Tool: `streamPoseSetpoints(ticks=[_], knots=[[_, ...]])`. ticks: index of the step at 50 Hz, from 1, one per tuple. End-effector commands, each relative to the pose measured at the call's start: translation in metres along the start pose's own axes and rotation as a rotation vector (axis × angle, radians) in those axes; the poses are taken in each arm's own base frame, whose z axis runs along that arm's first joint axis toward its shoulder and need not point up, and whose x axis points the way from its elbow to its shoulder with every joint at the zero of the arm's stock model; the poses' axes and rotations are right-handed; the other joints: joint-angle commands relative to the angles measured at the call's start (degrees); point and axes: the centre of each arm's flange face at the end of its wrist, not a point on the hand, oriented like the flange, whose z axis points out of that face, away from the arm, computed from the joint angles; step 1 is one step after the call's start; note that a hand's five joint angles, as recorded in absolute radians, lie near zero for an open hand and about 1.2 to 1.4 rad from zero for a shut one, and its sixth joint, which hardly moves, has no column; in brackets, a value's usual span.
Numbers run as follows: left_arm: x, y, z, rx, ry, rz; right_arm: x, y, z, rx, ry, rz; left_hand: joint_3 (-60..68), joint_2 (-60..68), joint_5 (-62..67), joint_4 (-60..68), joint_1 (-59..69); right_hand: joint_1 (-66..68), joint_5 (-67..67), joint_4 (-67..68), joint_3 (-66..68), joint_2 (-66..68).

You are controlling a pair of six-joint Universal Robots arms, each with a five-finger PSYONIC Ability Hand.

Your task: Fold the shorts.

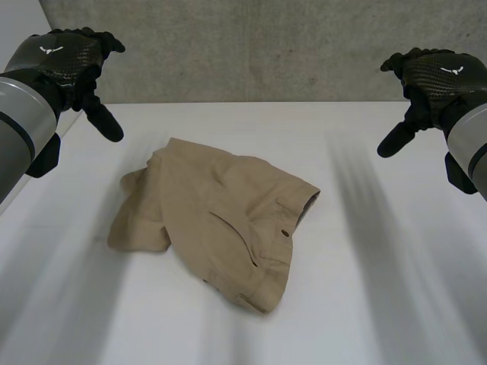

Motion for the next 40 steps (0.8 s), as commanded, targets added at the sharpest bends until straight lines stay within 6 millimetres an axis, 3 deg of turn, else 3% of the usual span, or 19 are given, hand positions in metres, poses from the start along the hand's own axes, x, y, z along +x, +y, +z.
streamPoseSetpoints(ticks=[1, 5, 8, 13, 23, 32, 40], knots=[[0.002, 0.004, 0.002, 0.000, 0.015, 0.012, -0.002, 0.001, 0.000, -0.017, -0.025, -0.056, -2.4, -1.6, -2.3, -1.7, -1.5, 0.8, -4.1, -3.6, -2.2, -2.9], [0.007, 0.011, 0.012, 0.025, 0.078, 0.051, -0.014, 0.017, -0.010, -0.125, -0.104, -0.186, -1.6, -0.8, -1.5, -0.9, -0.6, 0.8, -4.1, -3.6, -2.2, -2.9], [0.016, 0.030, 0.024, 0.015, 0.156, 0.125, -0.028, 0.029, -0.018, -0.190, -0.182, -0.214, -0.9, -0.1, -0.8, -0.2, 0.1, 0.8, -4.1, -3.6, -2.2, -2.9], [0.021, 0.061, 0.042, -0.026, 0.232, 0.225, -0.065, 0.042, -0.036, -0.254, -0.325, -0.139, -0.4, 0.4, -0.3, 0.3, 0.6, 0.8, -4.1, -3.6, -2.2, -2.9], [0.027, 0.131, 0.087, -0.093, 0.263, 0.302, -0.103, 0.096, -0.044, -0.440, -0.444, 0.049, 2.4, 3.2, 2.5, 3.1, 3.4, 0.8, -4.1, -3.6, -2.2, -2.9], [0.027, 0.161, 0.114, -0.104, 0.262, 0.383, -0.131, 0.125, -0.040, -0.438, -0.455, 0.161, 4.8, 5.6, 4.9, 5.5, 5.8, 0.8, -4.1, -3.6, -2.2, -2.9], [0.030, 0.177, 0.135, -0.095, 0.267, 0.445, -0.150, 0.141, -0.053, -0.461, -0.426, 0.137, 7.5, 8.3, 7.6, 8.2, 8.5, 0.8, -4.1, -3.6, -2.2, -2.9]])
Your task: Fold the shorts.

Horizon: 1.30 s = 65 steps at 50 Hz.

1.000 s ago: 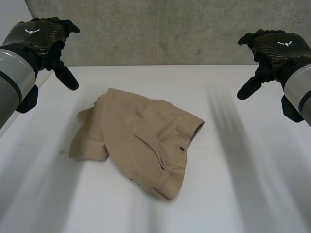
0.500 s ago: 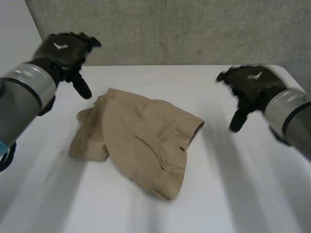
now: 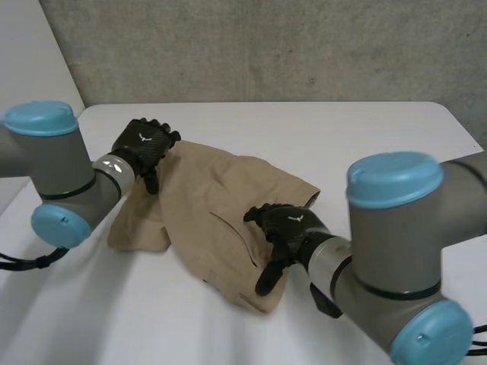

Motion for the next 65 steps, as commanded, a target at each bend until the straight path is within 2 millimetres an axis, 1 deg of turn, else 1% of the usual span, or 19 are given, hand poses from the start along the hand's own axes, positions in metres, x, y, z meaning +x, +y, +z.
streamPoseSetpoints(ticks=[1, 7, 13, 16, 19, 22, 25, 28, 29, 31, 34, 36, 39, 46, 50, 53, 56, 59, 65], knots=[[0.002, 0.009, 0.019, 0.005, -0.001, 0.060, -0.015, 0.017, 0.004, -0.004, 0.055, -0.030, 7.2, 6.1, 6.2, 6.5, 6.5, 0.8, -4.1, -3.6, -2.2, -2.9], [0.007, 0.017, 0.034, 0.009, 0.001, 0.155, -0.020, 0.025, 0.013, 0.057, 0.131, -0.078, 15.1, 14.0, 14.1, 14.4, 14.4, 14.3, 9.4, 9.9, 11.3, 10.6], [0.012, 0.024, 0.045, 0.017, 0.004, 0.211, -0.017, 0.024, 0.024, 0.079, 0.196, -0.200, 31.4, 30.3, 30.4, 30.7, 30.7, 54.0, 49.1, 49.6, 51.0, 50.3], [0.014, 0.025, 0.051, 0.025, 0.003, 0.225, -0.018, 0.016, 0.026, 0.106, 0.198, -0.263, 49.9, 48.8, 48.9, 49.2, 49.2, 70.8, 65.8, 66.3, 67.7, 67.0], [0.009, 0.016, 0.056, 0.066, -0.025, 0.235, -0.019, 0.004, 0.028, 0.155, 0.198, -0.305, 66.4, 65.3, 65.4, 65.7, 65.7, 70.8, 65.9, 66.4, 67.8, 67.1], [0.002, 0.004, 0.060, 0.120, -0.066, 0.247, -0.019, -0.024, 0.033, 0.257, 0.212, -0.402, 66.4, 65.3, 65.4, 65.7, 65.7, 70.8, 65.9, 66.4, 67.8, 67.1], [-0.014, -0.027, 0.070, 0.269, -0.181, 0.273, -0.007, -0.067, 0.041, 0.391, 0.293, -0.572, 66.4, 65.3, 65.4, 65.7, 65.7, 70.8, 65.9, 66.4, 67.8, 67.1], [-0.035, -0.073, 0.069, 0.432, -0.322, 0.296, 0.012, -0.122, 0.045, 0.563, 0.443, -0.741, 66.4, 65.3, 65.4, 65.7, 65.7, 70.8, 65.9, 66.4, 67.8, 67.1], [-0.042, -0.088, 0.066, 0.473, -0.365, 0.297, 0.017, -0.152, 0.041, 0.675, 0.527, -0.807, 66.4, 65.3, 65.4, 65.7, 65.7, 70.8, 65.9, 66.4, 67.8, 67.1], [-0.069, -0.130, 0.055, 0.591, -0.539, 0.279, 0.021, -0.186, 0.035, 0.807, 0.624, -0.855, 66.4, 65.3, 65.4, 65.7, 65.7, 70.8, 65.9, 66.4, 67.8, 67.1], [-0.101, -0.173, 0.033, 0.717, -0.742, 0.180, 0.021, -0.241, 0.013, 1.102, 0.764, -0.890, 66.4, 65.3, 65.4, 65.7, 65.7, 70.8, 65.9, 66.4, 67.8, 67.1], [-0.113, -0.187, 0.021, 0.770, -0.803, 0.114, 0.023, -0.262, -0.001, 1.254, 0.803, -0.888, 66.4, 65.3, 65.4, 65.7, 65.7, 70.8, 65.9, 66.4, 67.8, 67.1], [-0.125, -0.215, -0.007, 0.875, -0.818, 0.005, 0.024, -0.272, -0.013, 1.330, 0.812, -0.901, 66.4, 65.3, 65.4, 65.7, 65.7, 70.8, 65.9, 66.4, 67.8, 67.1], [-0.106, -0.185, -0.008, 0.770, -0.725, -0.024, 0.032, -0.240, 0.008, 1.192, 0.722, -0.903, 66.4, 65.3, 65.4, 65.7, 65.7, 70.8, 65.9, 66.4, 67.8, 67.1], [-0.067, -0.124, 0.004, 0.577, -0.610, -0.029, 0.052, -0.202, 0.030, 1.011, 0.662, -0.905, 66.4, 65.3, 65.4, 65.7, 65.7, 70.8, 65.9, 66.4, 67.8, 67.1], [-0.040, -0.084, 0.005, 0.449, -0.532, -0.027, 0.075, -0.147, 0.050, 0.752, 0.581, -0.880, 66.4, 65.3, 65.4, 65.7, 65.7, 70.8, 65.9, 66.4, 67.8, 67.1], [0.002, -0.027, -0.006, 0.242, -0.404, -0.021, 0.084, -0.098, 0.061, 0.542, 0.494, -0.834, 66.4, 65.3, 65.4, 65.7, 65.7, 70.8, 65.9, 66.4, 67.8, 67.1], [0.033, 0.005, -0.022, 0.107, -0.296, -0.013, 0.091, -0.061, 0.062, 0.373, 0.434, -0.774, 66.4, 65.3, 65.4, 65.7, 65.7, 70.8, 65.9, 66.4, 67.8, 67.1], [0.067, 0.027, -0.057, -0.039, -0.143, 0.001, 0.100, -0.031, 0.046, 0.191, 0.375, -0.628, 66.4, 65.3, 65.4, 65.7, 65.7, 70.8, 65.9, 66.4, 67.8, 67.1]])
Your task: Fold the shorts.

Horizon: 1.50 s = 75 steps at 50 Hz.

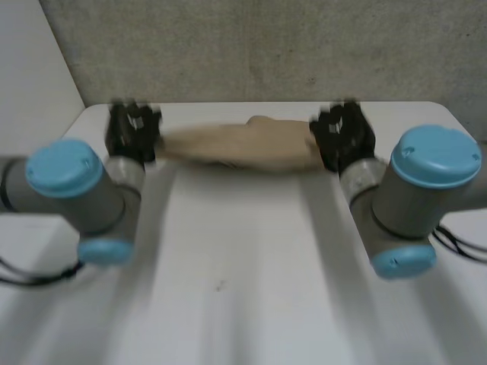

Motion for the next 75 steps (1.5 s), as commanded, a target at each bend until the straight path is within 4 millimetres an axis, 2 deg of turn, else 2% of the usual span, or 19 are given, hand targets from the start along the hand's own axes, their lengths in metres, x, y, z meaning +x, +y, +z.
streamPoseSetpoints(ticks=[1, 8, 16, 23, 30, 34, 38, 43, 45, 46, 48, 49, 52, 53, 57, 62, 67, 71, 75], knots=[[0.025, 0.025, -0.059, -0.195, 0.192, 0.035, -0.008, 0.034, -0.034, -0.239, -0.141, 0.147, 11.7, 11.4, 14.5, 11.4, 14.7, 24.0, 14.2, 11.7, 12.3, 12.4], [0.004, -0.004, -0.094, -0.242, 0.242, 0.039, 0.001, 0.032, -0.061, -0.327, -0.249, 0.192, 11.7, 11.4, 14.5, 11.4, 14.7, 24.0, 14.2, 11.7, 12.3, 12.4], [-0.029, -0.043, -0.152, -0.358, 0.321, 0.068, 0.026, 0.011, -0.119, -0.444, -0.479, 0.064, 11.7, 11.4, 14.5, 11.4, 14.7, 24.0, 14.2, 11.7, 12.3, 12.4], [-0.024, -0.047, -0.197, -0.492, 0.525, 0.067, 0.035, 0.015, -0.157, -0.532, -0.617, -0.093, 11.7, 11.4, 14.5, 11.4, 14.7, 24.0, 14.2, 11.7, 12.3, 12.4], [-0.005, -0.022, -0.184, -0.503, 0.553, 0.068, 0.023, 0.029, -0.152, -0.543, -0.635, -0.087, 11.7, 11.4, 14.5, 11.4, 14.7, 24.0, 14.2, 11.7, 12.3, 12.4], [0.009, -0.005, -0.159, -0.505, 0.519, 0.085, 0.008, 0.047, -0.134, -0.557, -0.637, -0.081, 11.7, 11.4, 14.5, 11.4, 14.7, 24.0, 14.2, 11.7, 12.3, 12.4], [0.009, -0.010, -0.123, -0.442, 0.423, 0.090, 0.019, 0.043, -0.109, -0.506, -0.516, -0.067, 11.7, 11.4, 14.5, 11.4, 14.7, 24.0, 14.2, 11.7, 12.3, 12.4], [-0.012, -0.068, -0.060, -0.158, 0.233, 0.047, 0.058, 0.016, -0.064, -0.374, -0.259, -0.046, 11.7, 11.4, 14.5, 11.4, 14.7, 24.0, 14.2, 11.7, 12.3, 12.4], [-0.024, -0.095, -0.043, -0.046, 0.165, 0.025, 0.084, -0.013, -0.040, -0.240, -0.101, -0.037, 11.7, 11.4, 14.5, 11.4, 14.7, 24.0, 14.2, 11.7, 12.3, 12.4], [-0.038, -0.125, -0.028, 0.077, 0.090, 0.003, 0.093, -0.026, -0.032, -0.186, -0.047, -0.032, 11.7, 11.4, 14.5, 11.4, 14.7, 24.0, 14.2, 11.7, 12.3, 12.4], [-0.054, -0.157, -0.017, 0.211, 0.006, -0.023, 0.124, -0.065, -0.015, -0.009, 0.131, -0.009, 11.7, 11.4, 14.5, 11.4, 14.7, 24.0, 14.2, 11.7, 12.3, 12.4], [-0.072, -0.189, -0.010, 0.344, -0.084, -0.062, 0.133, -0.076, -0.011, 0.054, 0.185, -0.002, 11.7, 11.4, 14.5, 11.4, 14.7, 24.0, 14.2, 11.7, 12.3, 12.4], [-0.102, -0.234, -0.012, 0.533, -0.230, -0.117, 0.166, -0.118, -0.005, 0.288, 0.377, 0.028, 11.7, 11.4, 14.5, 11.4, 14.7, 24.0, 14.2, 11.7, 12.3, 12.4], [-0.120, -0.260, -0.020, 0.641, -0.307, -0.154, 0.174, -0.128, -0.007, 0.345, 0.424, 0.034, 11.7, 11.4, 14.5, 11.4, 14.7, 24.0, 14.2, 11.7, 12.3, 12.4], [-0.135, -0.280, -0.029, 0.728, -0.377, -0.194, 0.200, -0.164, -0.028, 0.526, 0.559, 0.046, 11.7, 11.4, 14.5, 11.4, 14.7, 24.0, 14.2, 11.7, 12.3, 12.4], [-0.124, -0.258, -0.022, 0.651, -0.342, -0.174, 0.190, -0.158, -0.027, 0.487, 0.518, 0.051, 11.7, 11.4, 14.5, 11.4, 14.7, 24.0, 14.2, 11.7, 12.3, 12.4], [-0.103, -0.209, -0.014, 0.510, -0.282, -0.136, 0.148, -0.113, -0.009, 0.323, 0.368, 0.056, 11.7, 11.4, 14.5, 11.4, 14.7, 24.0, 14.2, 11.7, 12.3, 12.4], [-0.083, -0.160, -0.014, 0.371, -0.218, -0.104, 0.107, -0.073, -0.003, 0.206, 0.248, 0.055, 11.7, 11.4, 14.5, 11.4, 14.7, 24.0, 14.2, 11.7, 12.3, 12.4], [-0.035, -0.079, -0.021, 0.146, -0.077, -0.068, 0.056, -0.022, -0.002, 0.065, 0.101, 0.057, 11.7, 11.4, 14.5, 11.4, 14.7, 24.0, 14.2, 11.7, 12.3, 12.4]])
